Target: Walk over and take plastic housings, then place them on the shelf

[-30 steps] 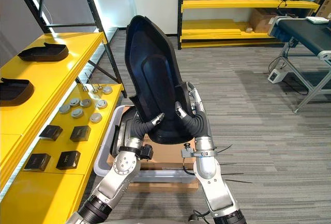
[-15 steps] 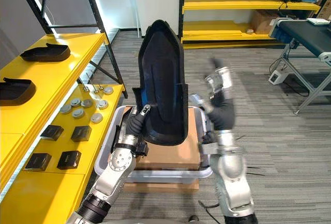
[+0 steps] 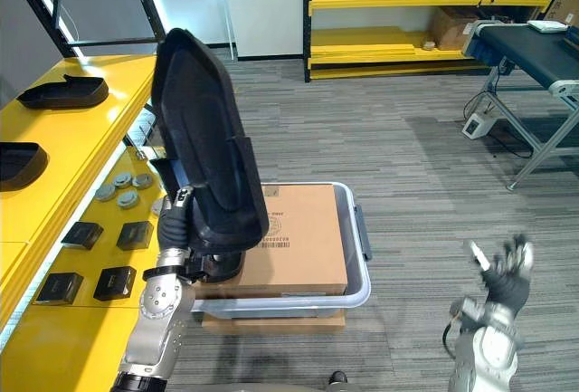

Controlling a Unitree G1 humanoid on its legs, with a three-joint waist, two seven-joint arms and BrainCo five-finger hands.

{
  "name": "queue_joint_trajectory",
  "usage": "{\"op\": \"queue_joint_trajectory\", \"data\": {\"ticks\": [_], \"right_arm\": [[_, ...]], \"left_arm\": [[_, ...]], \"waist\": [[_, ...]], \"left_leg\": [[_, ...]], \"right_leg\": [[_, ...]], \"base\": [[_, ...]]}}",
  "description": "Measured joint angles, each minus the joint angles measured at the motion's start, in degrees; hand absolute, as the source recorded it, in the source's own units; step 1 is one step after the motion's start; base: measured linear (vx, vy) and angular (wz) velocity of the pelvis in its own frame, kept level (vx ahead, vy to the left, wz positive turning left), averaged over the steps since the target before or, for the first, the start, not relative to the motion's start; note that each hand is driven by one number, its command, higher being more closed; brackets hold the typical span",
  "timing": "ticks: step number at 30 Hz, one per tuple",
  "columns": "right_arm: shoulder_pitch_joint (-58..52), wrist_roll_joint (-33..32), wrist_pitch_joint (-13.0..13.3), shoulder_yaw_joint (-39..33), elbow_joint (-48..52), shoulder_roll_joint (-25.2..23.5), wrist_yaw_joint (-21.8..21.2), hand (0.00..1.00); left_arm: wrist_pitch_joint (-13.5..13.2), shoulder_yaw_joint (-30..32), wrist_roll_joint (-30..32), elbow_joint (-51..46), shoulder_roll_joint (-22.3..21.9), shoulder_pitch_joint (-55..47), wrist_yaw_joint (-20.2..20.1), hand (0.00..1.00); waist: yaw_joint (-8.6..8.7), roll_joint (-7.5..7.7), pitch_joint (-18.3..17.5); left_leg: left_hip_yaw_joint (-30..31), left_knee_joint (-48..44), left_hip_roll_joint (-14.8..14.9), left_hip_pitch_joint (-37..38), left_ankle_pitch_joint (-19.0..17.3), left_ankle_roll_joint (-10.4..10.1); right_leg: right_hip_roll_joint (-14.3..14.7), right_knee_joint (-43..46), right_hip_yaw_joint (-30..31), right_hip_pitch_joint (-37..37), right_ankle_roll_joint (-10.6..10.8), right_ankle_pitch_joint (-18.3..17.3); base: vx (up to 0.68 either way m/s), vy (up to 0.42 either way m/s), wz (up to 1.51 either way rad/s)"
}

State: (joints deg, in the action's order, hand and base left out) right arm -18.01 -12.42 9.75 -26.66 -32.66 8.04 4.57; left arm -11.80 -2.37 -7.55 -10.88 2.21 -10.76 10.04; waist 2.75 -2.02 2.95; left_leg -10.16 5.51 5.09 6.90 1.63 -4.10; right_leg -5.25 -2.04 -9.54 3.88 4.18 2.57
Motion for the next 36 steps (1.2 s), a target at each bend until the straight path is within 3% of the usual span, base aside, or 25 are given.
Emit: {"op": "queue_joint_trajectory", "data": {"ticks": [5,12,15,16,17,18,19,21,22,23,25,27,29,30,31,32,33,34,36], "right_arm": [[-1.2,4.2,-2.3,6.8,-11.3,-2.0,-2.7,0.00],[0.3,9.0,-3.5,12.3,-14.8,-3.1,-3.7,0.00],[2.0,11.0,-3.7,14.9,-17.6,-3.0,-3.5,0.00],[2.5,11.1,-3.7,15.5,-18.3,-2.9,-3.3,0.00],[3.3,11.4,-3.7,15.5,-18.3,-3.2,-2.9,0.00],[3.6,11.5,-3.7,15.6,-18.3,-3.2,-2.6,0.00],[5.2,12.2,-3.7,15.6,-18.3,-3.1,-1.9,0.00],[7.5,13.0,-4.0,15.4,-18.1,-0.5,-0.9,0.00],[7.9,13.0,-4.3,15.5,-18.0,0.0,-0.8,0.00],[8.2,13.1,-4.6,15.5,-18.0,0.9,-0.8,0.00],[9.1,13.8,-4.7,16.3,-17.5,-0.6,-0.9,0.00],[10.5,14.9,-5.1,16.6,-17.5,-1.8,-1.0,0.00],[12.2,15.3,-5.3,17.1,-16.6,-2.3,-1.0,0.00],[12.2,15.4,-5.4,17.5,-15.5,-2.1,-1.0,0.00],[12.4,15.4,-5.6,18.4,-13.5,-1.8,-1.0,0.00],[12.8,15.5,-5.8,18.8,-12.2,-2.1,-0.9,0.00],[12.6,15.5,-5.9,18.9,-12.0,-2.6,-1.0,0.00],[12.5,15.6,-5.9,18.9,-11.2,-3.6,-1.0,0.00],[11.3,16.0,-5.9,20.1,-10.9,-3.7,-0.9,0.00]], "left_arm": [[-0.1,0.3,-0.7,0.0,0.8,-2.4,-0.1,1.00],[-0.2,0.2,-0.8,0.0,0.9,-4.4,-1.2,1.00],[-0.2,-0.7,-0.8,0.0,0.8,-3.7,-1.2,1.00],[-0.2,-1.7,-0.9,0.0,0.9,-3.5,-1.1,1.00],[-0.2,-2.4,-1.4,0.0,1.0,-3.4,-1.0,1.00],[-0.2,-2.6,-1.6,0.0,0.9,-3.4,-1.0,1.00],[-0.1,-2.8,-1.9,0.0,0.3,-2.6,-1.1,1.00],[-0.2,-4.1,-1.9,0.0,-0.1,-0.7,-1.0,1.00],[-0.2,-4.5,-1.9,0.0,-0.1,-0.2,-1.0,1.00],[-0.3,-5.6,-1.9,-0.3,-0.9,0.2,-0.9,1.00],[-1.2,-4.7,-2.0,-2.0,0.6,0.9,-0.7,1.00],[-1.4,-4.9,-2.0,-2.0,0.8,0.6,-0.7,1.00],[-1.3,-6.2,-2.0,-2.0,0.0,0.6,-0.8,1.00],[-1.2,-6.7,-2.0,-2.0,-0.4,0.6,-0.9,1.00],[-1.1,-8.3,-2.0,-2.0,-0.4,0.8,-1.3,1.00],[-1.0,-9.7,-1.9,-2.0,-0.3,1.2,-1.4,1.00],[-1.0,-10.2,-1.9,-1.9,0.0,1.6,-1.4,1.00],[-1.0,-11.1,-1.8,-0.8,0.7,3.4,-1.3,1.00],[-1.0,-12.6,-1.8,1.7,0.7,5.8,-1.0,1.00]], "waist": [[0.03,0.11,0.1],[-0.34,0.60,0.3],[-0.46,1.28,1.4],[-0.58,1.89,2.0],[-0.92,2.14,2.0],[-0.85,2.51,2.2],[-0.28,3.59,3.5],[-0.33,1.34,4.6],[-0.27,1.19,5.0],[0.08,0.03,5.4],[0.20,2.54,5.6],[-0.27,2.81,6.0],[-0.29,2.32,6.2],[-0.18,2.04,6.4],[0.55,1.52,6.7],[1.93,0.66,7.2],[2.76,0.70,7.4],[3.08,0.93,7.9],[3.26,1.89,8.0]], "left_leg": [[1.3,0.1,0.0,0.4,0.0,0.0],[5.2,0.1,-0.6,-1.3,0.0,0.1],[11.8,-4.4,-1.8,-7.3,0.3,0.3],[14.1,-5.1,-2.4,-9.4,0.5,1.5],[10.0,-4.7,-2.2,-10.6,-0.6,6.2],[7.6,-4.1,-2.1,-10.7,-1.2,7.5],[-3.1,-7.3,0.1,-12.7,-2.1,8.9],[-22.0,-16.2,4.6,-15.3,-0.7,10.0],[-26.4,-16.8,4.6,-15.1,-0.6,10.3],[-32.1,-16.2,4.8,-14.5,-1.1,11.6],[-31.7,-13.4,1.5,-14.2,-1.8,11.4],[-29.6,-13.7,0.8,-14.3,-2.6,10.3],[-28.3,-16.9,0.3,-14.7,-7.0,9.7],[-27.6,-17.6,0.2,-14.5,-7.9,9.9],[-26.2,-18.2,-0.6,-13.6,-9.2,10.1],[-23.9,-18.3,-1.5,-11.9,-10.2,10.6],[-22.9,-18.5,-1.7,-11.3,-10.6,10.3],[-20.5,-17.8,-2.3,-10.3,-10.8,10.2],[-17.0,-15.9,-4.4,-8.1,-10.5,10.1]], "right_leg": [[-0.2,1.3,-1.4,0.5,0.0,-1.2],[-1.1,2.8,-4.8,0.6,0.4,-3.4],[-2.4,5.8,-11.3,-0.4,0.7,-5.9],[-3.3,7.4,-15.3,-0.4,0.7,-7.5],[-4.8,8.4,-20.0,-0.1,0.7,-8.0],[-5.3,8.5,-21.3,0.1,0.9,-8.1],[-7.5,8.9,-26.2,1.2,0.9,-7.8],[-8.3,11.4,-32.5,3.4,1.8,-8.8],[-9.2,13.1,-34.0,4.1,1.8,-8.8],[-11.0,18.8,-36.5,3.2,2.5,-10.8],[-10.7,13.3,-36.5,3.1,4.2,-10.3],[-10.9,12.3,-39.3,5.6,4.3,-9.4],[-13.2,16.3,-41.0,6.7,4.4,-9.4],[-14.8,20.1,-40.7,6.2,4.2,-9.3],[-18.6,29.5,-37.9,4.0,-0.7,-8.6],[-21.4,39.9,-30.3,-0.1,-7.8,-5.1],[-21.0,43.3,-24.8,-2.3,-7.1,-6.0],[-16.9,46.2,-15.5,-6.2,-2.7,-10.6],[-9.8,43.4,-6.1,-10.8,-1.4,-16.3]], "base": [[-0.05,-0.009,0.15],[-0.03,-0.005,0.32],[0.01,-0.023,1.30],[0.02,-0.033,1.80],[0.04,-0.029,1.69],[0.09,0.033,1.91],[0.12,0.098,1.76],[0.13,0.149,2.02],[0.12,0.208,1.82],[0.06,0.250,1.68],[0.01,0.165,1.40],[0.03,0.015,0.66],[0.06,0.088,0.33],[0.08,0.184,0.37],[0.13,0.232,0.48],[0.15,0.235,0.58],[0.18,0.186,0.78],[0.19,0.136,0.96],[0.25,0.108,1.03]]}}
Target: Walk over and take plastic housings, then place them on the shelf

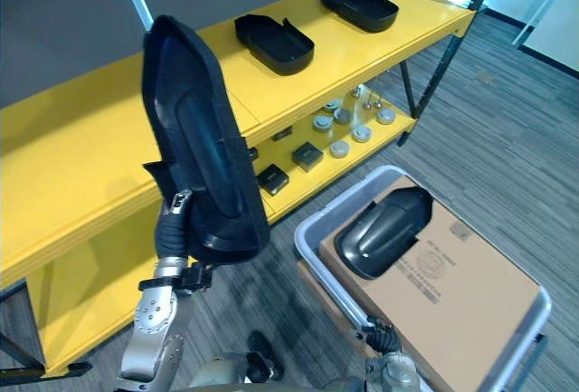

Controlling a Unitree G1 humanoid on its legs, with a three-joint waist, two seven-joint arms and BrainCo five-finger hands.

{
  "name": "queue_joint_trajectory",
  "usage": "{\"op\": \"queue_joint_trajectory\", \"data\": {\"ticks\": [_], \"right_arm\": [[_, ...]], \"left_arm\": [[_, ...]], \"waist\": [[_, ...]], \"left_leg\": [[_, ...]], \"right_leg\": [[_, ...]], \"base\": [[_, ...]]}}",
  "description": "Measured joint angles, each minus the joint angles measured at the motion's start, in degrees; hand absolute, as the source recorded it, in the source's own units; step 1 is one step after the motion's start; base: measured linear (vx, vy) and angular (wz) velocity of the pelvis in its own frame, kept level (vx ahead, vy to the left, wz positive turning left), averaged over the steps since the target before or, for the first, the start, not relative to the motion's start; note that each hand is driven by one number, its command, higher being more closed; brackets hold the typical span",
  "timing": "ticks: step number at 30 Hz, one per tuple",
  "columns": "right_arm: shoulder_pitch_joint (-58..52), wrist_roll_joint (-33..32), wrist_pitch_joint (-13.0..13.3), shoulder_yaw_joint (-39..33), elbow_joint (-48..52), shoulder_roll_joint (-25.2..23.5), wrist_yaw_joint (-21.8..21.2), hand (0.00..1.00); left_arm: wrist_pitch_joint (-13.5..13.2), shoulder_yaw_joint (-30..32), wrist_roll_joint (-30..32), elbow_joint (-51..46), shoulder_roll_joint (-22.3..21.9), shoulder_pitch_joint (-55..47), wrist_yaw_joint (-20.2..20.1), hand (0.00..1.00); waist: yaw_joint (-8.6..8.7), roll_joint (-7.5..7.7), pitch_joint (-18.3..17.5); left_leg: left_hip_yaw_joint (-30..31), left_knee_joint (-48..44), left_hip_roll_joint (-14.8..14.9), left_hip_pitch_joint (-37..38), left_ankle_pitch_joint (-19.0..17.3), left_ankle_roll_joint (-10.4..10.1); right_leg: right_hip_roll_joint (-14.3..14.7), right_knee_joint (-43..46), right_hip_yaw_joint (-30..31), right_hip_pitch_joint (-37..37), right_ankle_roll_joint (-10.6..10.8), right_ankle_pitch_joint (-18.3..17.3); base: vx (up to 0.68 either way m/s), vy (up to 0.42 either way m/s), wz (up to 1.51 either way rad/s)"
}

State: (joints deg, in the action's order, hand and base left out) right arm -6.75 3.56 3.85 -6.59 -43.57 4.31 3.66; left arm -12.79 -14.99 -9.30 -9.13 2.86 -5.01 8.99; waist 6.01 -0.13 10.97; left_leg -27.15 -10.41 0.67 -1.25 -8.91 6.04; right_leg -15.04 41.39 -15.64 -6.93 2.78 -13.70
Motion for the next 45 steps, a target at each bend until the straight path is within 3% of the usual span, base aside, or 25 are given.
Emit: {"op": "queue_joint_trajectory", "data": {"ticks": [3,4,5,6,8,11,18,23,25,31,35,42,45], "right_arm": [[-0.7,-0.1,-0.1,0.0,0.2,0.4,0.4,0.00],[-1.4,-0.1,-0.2,0.0,0.7,0.4,0.6,0.00],[-2.4,-0.1,-0.1,0.1,1.4,0.4,0.9,0.00],[-2.6,-0.1,-0.3,0.1,1.2,0.8,1.1,0.00],[-1.9,-0.1,-0.4,-0.2,1.2,0.6,1.2,0.00],[-0.5,-0.2,0.0,0.1,1.7,-0.1,1.1,0.00],[-2.1,-0.2,0.1,0.5,1.7,-1.8,1.1,0.00],[-3.9,-0.2,0.2,1.3,1.6,-2.6,1.1,0.00],[-3.8,-0.2,0.2,2.3,1.6,-2.7,1.0,0.00],[-3.8,-0.2,0.2,4.4,1.5,-2.7,-0.3,0.00],[-3.6,-0.2,0.3,4.9,2.3,-2.8,-0.8,0.00],[-3.3,-0.1,0.3,6.0,2.4,-2.8,-1.2,0.00],[-2.8,0.0,0.3,7.1,3.1,-2.6,-1.2,0.00]], "left_arm": [[0.0,-0.4,-0.1,2.1,0.1,0.1,0.3,1.00],[0.0,-1.1,-0.1,2.5,0.2,0.1,0.4,1.00],[0.0,-2.2,-0.1,3.2,0.1,0.2,0.4,1.00],[0.1,-2.7,-0.1,3.8,-0.3,0.0,0.4,1.00],[0.1,-2.7,-0.1,4.1,-0.5,-0.3,0.0,1.00],[0.1,-2.2,-0.2,4.8,-0.5,-0.4,-0.3,1.00],[1.3,-2.3,2.3,7.3,-0.6,-0.4,-0.8,1.00],[4.4,-0.1,12.0,12.5,-1.1,3.6,3.8,1.00],[5.3,1.2,12.9,14.8,-1.1,6.1,5.3,1.00],[7.7,8.3,12.3,24.9,-1.1,18.0,11.1,1.00],[10.1,11.8,12.1,31.5,0.0,26.6,15.2,1.00],[11.4,13.1,8.6,39.4,0.5,36.8,16.4,1.00],[12.5,13.9,5.0,44.1,2.1,41.1,17.6,1.00]], "waist": [[1.38,0.08,-0.1],[1.38,0.36,-0.2],[1.16,0.94,-0.2],[1.23,0.22,-0.5],[-0.34,-1.04,-0.9],[-0.69,-0.97,-1.1],[-0.49,-1.64,-2.5],[-0.44,-1.04,-3.5],[-0.31,-0.73,-3.7],[0.26,0.19,-4.2],[2.08,0.38,-4.3],[3.02,0.47,-4.3],[4.99,0.54,-4.1]], "left_leg": [[5.0,0.4,-2.8,2.2,0.5,0.5],[6.7,0.3,-3.9,2.8,0.5,0.5],[9.0,0.5,-5.6,4.0,0.3,0.3],[10.1,0.6,-5.5,4.2,0.3,0.2],[11.4,0.5,-4.0,4.7,-0.2,-0.8],[12.1,2.6,-2.5,7.9,0.0,-2.5],[12.9,7.0,-2.3,9.8,1.8,-5.1],[12.9,10.6,-2.2,10.2,4.2,-4.9],[12.8,11.5,-2.3,10.3,4.7,-5.3],[11.8,15.8,-2.2,11.1,7.0,-5.3],[11.2,16.2,-2.3,9.6,7.1,-5.4],[9.9,15.9,-2.3,7.7,7.3,-5.1],[9.6,15.8,-2.3,6.5,7.3,-5.1]], "right_leg": [[7.8,-13.4,8.5,-2.4,0.9,-1.4],[8.6,-18.2,9.4,-2.4,0.6,1.0],[8.4,-20.5,9.5,-2.1,-0.3,7.6],[8.3,-21.0,8.8,-1.1,-0.2,7.6],[9.9,-26.5,7.6,2.2,-0.6,9.0],[12.2,-34.7,6.3,8.9,-1.4,12.3],[13.2,-39.4,5.4,11.2,-2.2,13.8],[14.0,-42.7,5.2,11.6,-2.9,15.9],[14.2,-43.3,5.2,11.5,-3.0,16.4],[15.1,-45.1,6.1,10.7,-3.2,17.4],[15.1,-45.5,6.6,9.2,-3.2,18.0],[15.2,-45.5,7.6,7.0,-3.6,18.3],[15.2,-45.3,8.3,5.5,-3.7,18.3]], "base": [[0.24,0.019,1.13],[0.23,-0.040,1.29],[0.24,-0.050,1.18],[0.20,-0.040,0.92],[0.18,-0.034,0.28],[0.15,-0.064,0.03],[0.03,-0.053,0.05],[-0.06,-0.047,0.00],[-0.08,-0.046,-0.03],[-0.08,-0.038,-0.08],[-0.03,-0.010,-0.06],[0.03,0.011,-0.06],[0.02,0.005,-0.07]]}}
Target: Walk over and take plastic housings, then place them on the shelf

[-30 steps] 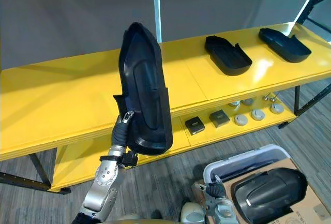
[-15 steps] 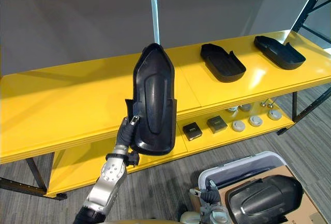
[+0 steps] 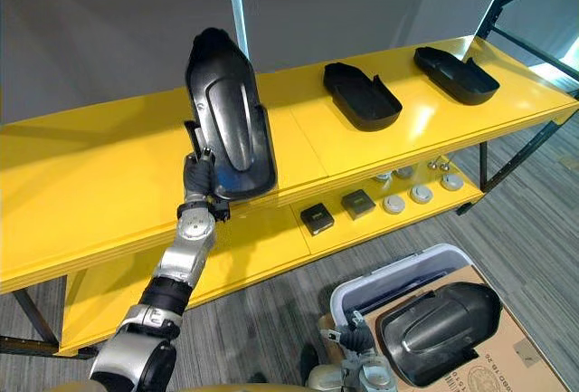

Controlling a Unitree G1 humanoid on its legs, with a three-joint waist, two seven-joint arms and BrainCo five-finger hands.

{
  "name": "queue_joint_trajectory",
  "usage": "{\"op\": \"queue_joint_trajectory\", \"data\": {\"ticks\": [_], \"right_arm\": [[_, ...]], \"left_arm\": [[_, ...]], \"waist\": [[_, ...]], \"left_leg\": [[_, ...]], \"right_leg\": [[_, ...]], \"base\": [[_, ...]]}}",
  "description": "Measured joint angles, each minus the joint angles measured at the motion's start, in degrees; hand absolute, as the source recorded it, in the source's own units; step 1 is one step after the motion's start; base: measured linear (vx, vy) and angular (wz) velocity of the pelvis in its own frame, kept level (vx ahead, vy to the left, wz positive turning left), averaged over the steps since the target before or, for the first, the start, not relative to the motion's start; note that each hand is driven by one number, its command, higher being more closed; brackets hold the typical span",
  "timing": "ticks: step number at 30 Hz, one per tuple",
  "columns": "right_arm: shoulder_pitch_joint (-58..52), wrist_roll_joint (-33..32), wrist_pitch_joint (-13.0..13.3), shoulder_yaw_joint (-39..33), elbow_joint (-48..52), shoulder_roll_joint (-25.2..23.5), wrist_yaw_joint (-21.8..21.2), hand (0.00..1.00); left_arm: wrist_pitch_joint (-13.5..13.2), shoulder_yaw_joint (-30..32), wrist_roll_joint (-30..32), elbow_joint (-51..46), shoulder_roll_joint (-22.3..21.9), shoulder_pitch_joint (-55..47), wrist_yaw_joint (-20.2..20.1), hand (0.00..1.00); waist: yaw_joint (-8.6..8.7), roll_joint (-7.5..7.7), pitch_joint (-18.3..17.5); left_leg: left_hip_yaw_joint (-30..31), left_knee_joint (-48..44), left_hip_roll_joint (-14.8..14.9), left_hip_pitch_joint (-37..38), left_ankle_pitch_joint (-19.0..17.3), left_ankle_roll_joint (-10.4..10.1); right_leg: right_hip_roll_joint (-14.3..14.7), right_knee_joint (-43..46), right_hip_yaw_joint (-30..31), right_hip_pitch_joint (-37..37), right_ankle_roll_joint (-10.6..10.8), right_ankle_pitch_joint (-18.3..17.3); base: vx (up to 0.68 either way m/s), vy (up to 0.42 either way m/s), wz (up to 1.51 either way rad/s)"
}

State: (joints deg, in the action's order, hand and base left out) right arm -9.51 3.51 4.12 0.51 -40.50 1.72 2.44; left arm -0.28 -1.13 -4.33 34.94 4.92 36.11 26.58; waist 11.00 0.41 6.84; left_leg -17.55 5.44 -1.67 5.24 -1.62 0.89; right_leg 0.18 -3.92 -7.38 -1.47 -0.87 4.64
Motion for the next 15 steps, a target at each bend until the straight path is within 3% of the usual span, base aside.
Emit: {"op": "queue_joint_trajectory", "data": {"ticks": [6,15], "right_arm": [[0.1,0.1,0.7,0.1,1.9,0.1,0.0,0.00],[0.2,-0.6,0.6,-0.1,2.5,0.4,0.1,0.00]], "left_arm": [[0.2,1.7,-4.1,5.5,-0.1,8.6,1.3,1.00],[2.4,5.2,-3.9,6.4,0.1,9.4,1.3,1.00]], "waist": [[0.84,-0.13,2.1],[0.77,-1.75,3.5]], "left_leg": [[-1.4,0.0,-0.2,-2.0,0.0,0.0],[-1.5,0.0,-0.2,-1.8,0.0,0.0]], "right_leg": [[0.0,0.8,1.7,-2.9,-0.1,0.1],[0.1,0.9,2.1,-2.8,-0.3,0.3]], "base": [[-0.01,0.004,-0.14],[-0.01,-0.005,-0.03]]}}
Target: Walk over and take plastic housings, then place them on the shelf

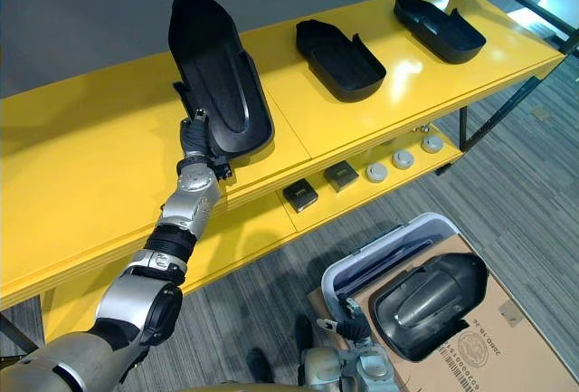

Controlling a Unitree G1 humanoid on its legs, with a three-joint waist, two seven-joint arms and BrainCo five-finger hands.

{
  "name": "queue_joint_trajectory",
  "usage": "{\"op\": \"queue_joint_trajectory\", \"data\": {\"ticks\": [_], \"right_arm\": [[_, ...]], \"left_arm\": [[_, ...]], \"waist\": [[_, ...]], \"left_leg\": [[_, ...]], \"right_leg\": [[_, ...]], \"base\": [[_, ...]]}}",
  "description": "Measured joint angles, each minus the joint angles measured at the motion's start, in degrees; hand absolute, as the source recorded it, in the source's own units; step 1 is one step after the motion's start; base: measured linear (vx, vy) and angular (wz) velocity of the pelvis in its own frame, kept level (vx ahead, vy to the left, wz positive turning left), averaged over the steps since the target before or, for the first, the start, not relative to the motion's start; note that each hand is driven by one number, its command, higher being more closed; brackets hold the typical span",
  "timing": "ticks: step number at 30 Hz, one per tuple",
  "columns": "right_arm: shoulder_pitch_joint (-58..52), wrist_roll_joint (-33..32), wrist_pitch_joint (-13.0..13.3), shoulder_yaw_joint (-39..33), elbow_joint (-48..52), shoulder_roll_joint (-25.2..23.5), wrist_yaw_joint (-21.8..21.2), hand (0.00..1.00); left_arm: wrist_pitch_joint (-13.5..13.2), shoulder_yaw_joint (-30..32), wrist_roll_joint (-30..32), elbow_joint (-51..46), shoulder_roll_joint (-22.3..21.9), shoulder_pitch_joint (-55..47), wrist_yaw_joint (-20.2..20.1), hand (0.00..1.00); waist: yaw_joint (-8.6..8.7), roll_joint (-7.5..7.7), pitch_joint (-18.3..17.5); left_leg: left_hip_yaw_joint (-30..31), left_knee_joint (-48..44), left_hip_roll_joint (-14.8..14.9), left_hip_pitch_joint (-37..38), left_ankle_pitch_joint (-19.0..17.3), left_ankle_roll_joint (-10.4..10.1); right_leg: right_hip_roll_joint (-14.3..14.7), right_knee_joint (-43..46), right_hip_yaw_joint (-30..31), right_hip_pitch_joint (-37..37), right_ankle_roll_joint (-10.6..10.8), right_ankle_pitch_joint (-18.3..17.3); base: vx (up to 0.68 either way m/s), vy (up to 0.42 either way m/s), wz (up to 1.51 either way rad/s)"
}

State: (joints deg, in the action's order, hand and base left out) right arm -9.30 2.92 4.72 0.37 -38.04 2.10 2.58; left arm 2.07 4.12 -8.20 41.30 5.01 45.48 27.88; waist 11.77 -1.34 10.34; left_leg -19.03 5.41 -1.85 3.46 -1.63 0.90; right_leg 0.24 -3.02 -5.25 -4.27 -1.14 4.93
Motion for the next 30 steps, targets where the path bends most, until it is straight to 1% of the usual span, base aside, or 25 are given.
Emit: {"op": "queue_joint_trajectory", "data": {"ticks": [3,4,6,10,11,17,22,27,30], "right_arm": [[0.0,-0.1,0.0,-0.1,0.0,0.0,0.2,0.00],[0.0,-0.1,0.1,-0.1,-0.1,0.0,0.3,0.00],[0.0,-0.1,0.2,-0.1,-0.2,0.0,0.3,0.00],[0.1,-0.1,0.5,-0.1,0.1,0.2,0.3,0.00],[0.1,-0.1,0.5,-0.1,0.1,0.2,0.3,0.00],[0.1,-0.1,0.4,-0.1,0.0,0.2,0.2,0.00],[0.2,-0.1,0.5,-0.1,-0.6,0.5,0.2,0.00],[0.5,-0.1,0.6,0.0,-1.1,0.4,0.2,0.00],[0.6,-0.1,0.6,0.0,-1.1,0.3,0.2,0.00]], "left_arm": [[0.1,0.9,0.4,0.0,1.0,-0.3,0.0,1.00],[0.1,1.2,0.7,0.0,1.5,-0.8,0.0,0.00],[0.2,2.1,2.1,0.0,2.3,-2.2,0.0,0.00],[0.3,4.3,2.5,0.0,3.3,-3.0,0.2,0.00],[0.8,4.7,2.5,0.0,3.5,-3.0,0.2,0.00],[1.4,5.0,4.3,0.0,4.3,-2.9,-0.2,0.00],[1.3,5.0,4.3,-0.1,4.4,-2.7,-0.3,0.00],[1.3,5.3,4.2,-0.2,4.8,-2.3,0.0,0.00],[1.0,5.6,2.9,-0.2,4.8,-1.7,0.7,0.00]], "waist": [[-0.09,-0.14,0.2],[-0.11,-0.14,0.2],[-0.16,-0.16,0.2],[-0.51,-0.12,1.2],[-0.60,-0.12,1.2],[-0.73,-0.11,1.2],[-1.67,0.02,1.3],[-1.75,0.52,1.7],[-1.78,0.79,2.0]], "left_leg": [[0.2,0.0,0.0,0.4,0.0,0.0],[0.4,0.0,0.0,0.5,0.0,0.0],[0.6,0.0,0.1,0.8,0.1,-0.1],[0.8,0.1,0.1,0.9,0.3,-0.4],[0.9,0.1,0.2,0.9,0.3,-0.4],[1.4,0.3,0.2,0.7,0.3,-0.3],[1.4,0.1,0.3,0.7,0.3,-0.4],[1.3,0.1,0.4,0.7,0.3,-0.4],[1.1,0.1,0.4,0.7,0.3,-0.4]], "right_leg": [[-0.1,0.0,-0.7,0.6,0.0,0.0],[-0.1,0.0,-0.9,0.7,0.0,0.0],[-0.1,0.1,-1.0,1.0,0.0,0.0],[-0.1,0.8,-1.2,0.9,0.0,-0.1],[-0.1,0.8,-1.2,0.9,0.0,-0.1],[-0.1,0.8,-1.8,0.9,-0.1,-0.4],[-0.1,0.8,-1.9,0.9,-0.1,-0.5],[0.0,0.9,-1.9,0.8,-0.2,-0.6],[0.0,1.0,-1.8,0.8,-0.2,-0.6]], "base": [[-0.06,-0.002,0.11],[-0.05,-0.003,0.08],[-0.06,-0.009,0.03],[-0.06,-0.013,0.03],[-0.05,-0.014,0.03],[-0.01,-0.005,0.03],[0.00,-0.001,0.01],[0.00,0.000,0.00],[-0.02,-0.001,-0.01]]}}
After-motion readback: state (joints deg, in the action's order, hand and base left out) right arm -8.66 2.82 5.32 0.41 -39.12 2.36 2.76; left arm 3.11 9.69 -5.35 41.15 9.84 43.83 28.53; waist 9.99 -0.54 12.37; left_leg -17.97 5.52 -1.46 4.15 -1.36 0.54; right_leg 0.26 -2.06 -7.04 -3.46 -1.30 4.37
